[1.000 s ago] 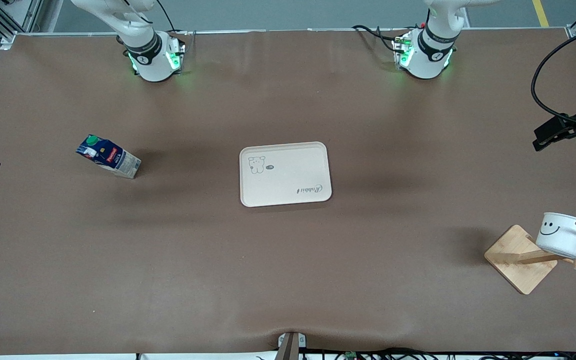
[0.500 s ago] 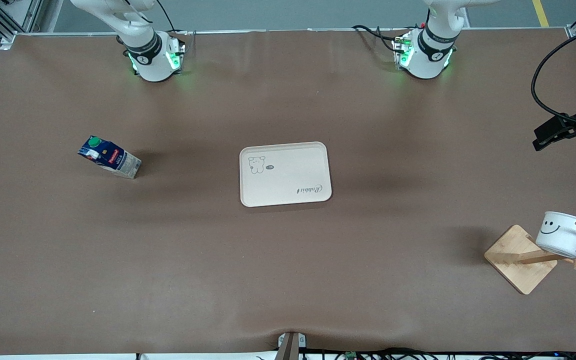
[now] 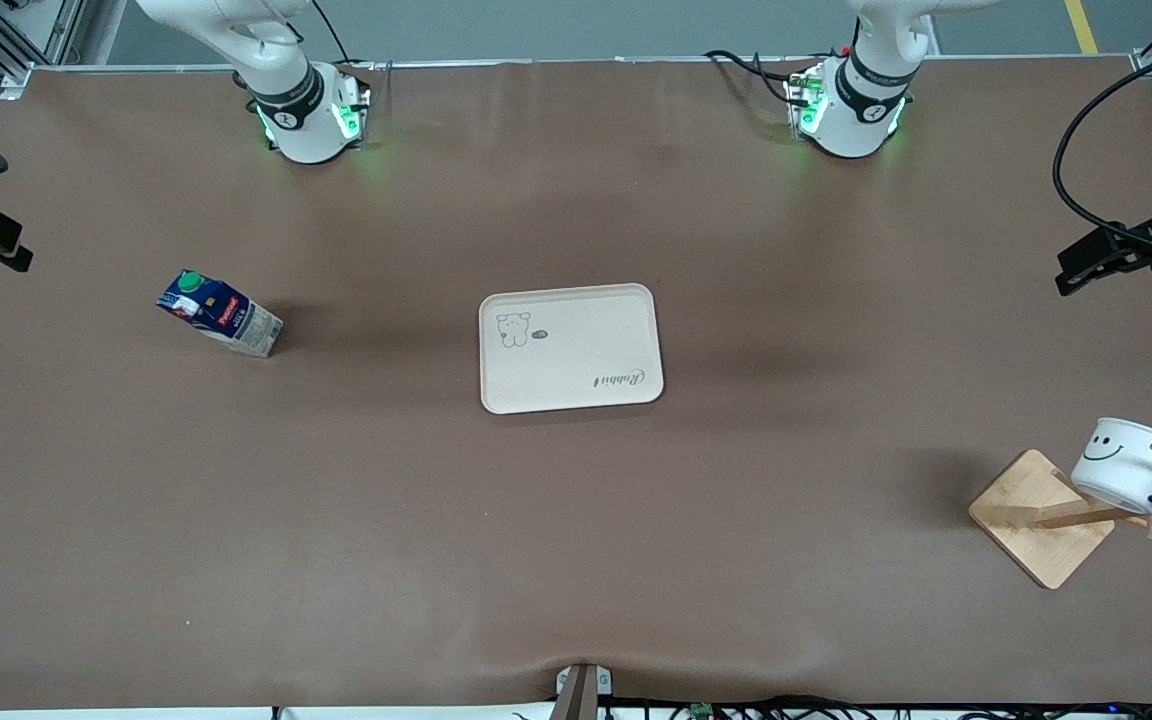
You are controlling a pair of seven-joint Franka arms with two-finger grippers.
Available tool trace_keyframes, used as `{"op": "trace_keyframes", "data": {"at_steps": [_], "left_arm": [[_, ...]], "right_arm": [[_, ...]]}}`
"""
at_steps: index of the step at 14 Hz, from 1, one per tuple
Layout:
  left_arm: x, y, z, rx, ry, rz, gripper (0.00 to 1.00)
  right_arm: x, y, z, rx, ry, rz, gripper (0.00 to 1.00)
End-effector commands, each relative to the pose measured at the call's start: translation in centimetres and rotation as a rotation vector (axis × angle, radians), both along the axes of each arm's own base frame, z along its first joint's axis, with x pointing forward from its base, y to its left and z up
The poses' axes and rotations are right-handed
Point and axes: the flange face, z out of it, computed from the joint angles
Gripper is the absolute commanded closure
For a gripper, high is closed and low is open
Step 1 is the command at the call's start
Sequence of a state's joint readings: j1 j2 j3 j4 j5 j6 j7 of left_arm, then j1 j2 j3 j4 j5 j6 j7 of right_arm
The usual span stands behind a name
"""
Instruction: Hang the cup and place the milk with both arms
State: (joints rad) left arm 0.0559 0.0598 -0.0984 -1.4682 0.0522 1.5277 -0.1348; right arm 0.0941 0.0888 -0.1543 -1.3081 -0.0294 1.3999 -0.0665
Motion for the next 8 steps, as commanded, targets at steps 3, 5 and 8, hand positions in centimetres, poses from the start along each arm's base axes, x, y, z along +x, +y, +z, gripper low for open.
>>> {"op": "trace_keyframes", "data": {"at_steps": [3, 5, 8], "left_arm": [[-1.0, -0.3, 0.1, -0.02, 0.058, -0.013, 0.0], [-1.3, -0.3, -0.2, -0.016, 0.087, -0.014, 0.0], [-1.3, -0.1, -0.2, -0.012, 0.088, -0.012, 0.0]], "right_arm": [[-3.2, -1.1, -0.4, 0.065, 0.016, -0.087, 0.0], [-3.1, 0.0, -0.6, 0.048, 0.025, -0.138, 0.0], [-2.8, -1.4, 0.1, 0.051, 0.0, -0.162, 0.0]]}}
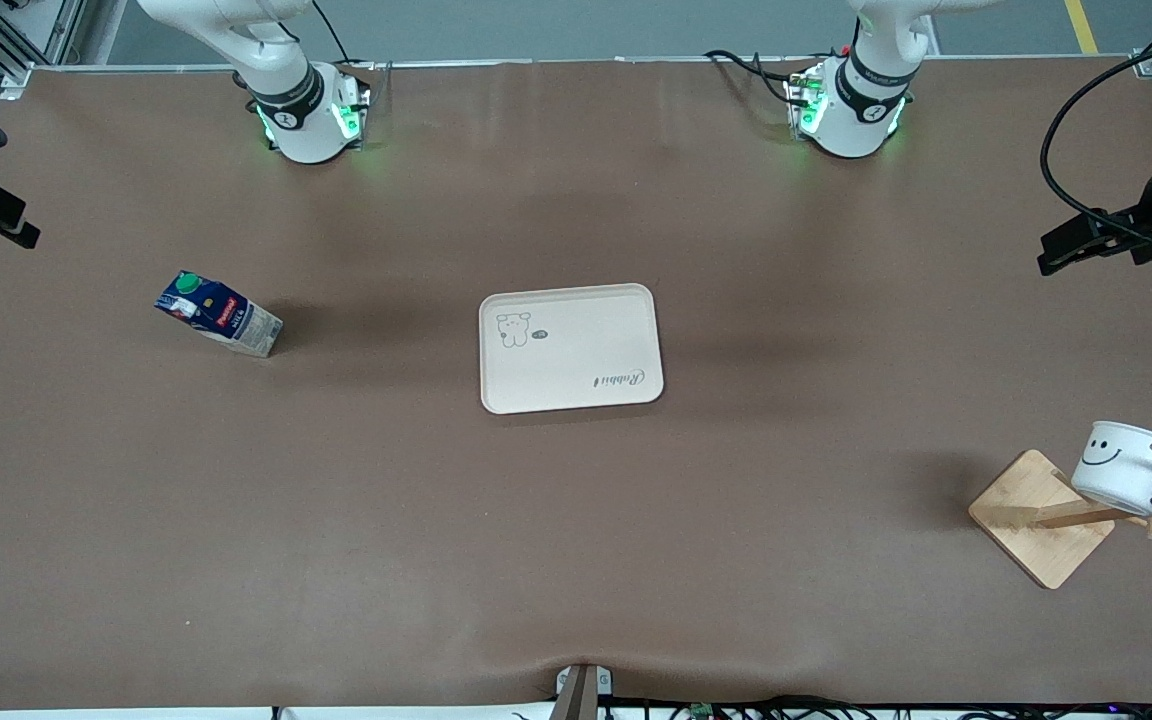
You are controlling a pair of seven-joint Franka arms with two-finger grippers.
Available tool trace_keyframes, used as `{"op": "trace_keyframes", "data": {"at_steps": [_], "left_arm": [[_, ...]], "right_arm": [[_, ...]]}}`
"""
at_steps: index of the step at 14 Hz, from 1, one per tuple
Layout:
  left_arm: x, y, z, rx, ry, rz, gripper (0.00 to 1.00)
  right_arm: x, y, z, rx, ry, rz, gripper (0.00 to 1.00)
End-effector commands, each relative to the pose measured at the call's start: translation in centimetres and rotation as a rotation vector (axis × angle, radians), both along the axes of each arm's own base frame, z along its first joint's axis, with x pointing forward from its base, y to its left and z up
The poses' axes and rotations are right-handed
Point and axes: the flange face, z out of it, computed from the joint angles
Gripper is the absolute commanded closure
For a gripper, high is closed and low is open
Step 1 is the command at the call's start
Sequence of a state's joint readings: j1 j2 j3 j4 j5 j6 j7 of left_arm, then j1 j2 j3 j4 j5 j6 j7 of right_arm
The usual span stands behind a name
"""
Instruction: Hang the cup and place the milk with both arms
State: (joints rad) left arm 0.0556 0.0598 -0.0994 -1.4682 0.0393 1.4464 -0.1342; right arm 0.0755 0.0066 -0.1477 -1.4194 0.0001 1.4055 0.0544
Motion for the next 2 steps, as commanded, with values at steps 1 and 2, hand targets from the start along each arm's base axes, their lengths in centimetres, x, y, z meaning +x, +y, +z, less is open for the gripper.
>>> {"op": "trace_keyframes", "data": {"at_steps": [1, 2], "left_arm": [[-0.39, 0.03, 0.46, -0.001, 0.005, -0.013, 0.0], [-0.39, 0.03, 0.53, -0.001, 0.003, -0.013, 0.0]], "right_arm": [[-0.16, -0.79, 0.74, 0.002, -0.021, -0.036, 0.0], [-0.11, -0.33, 1.15, -0.002, -0.029, -0.03, 0.0]]}}
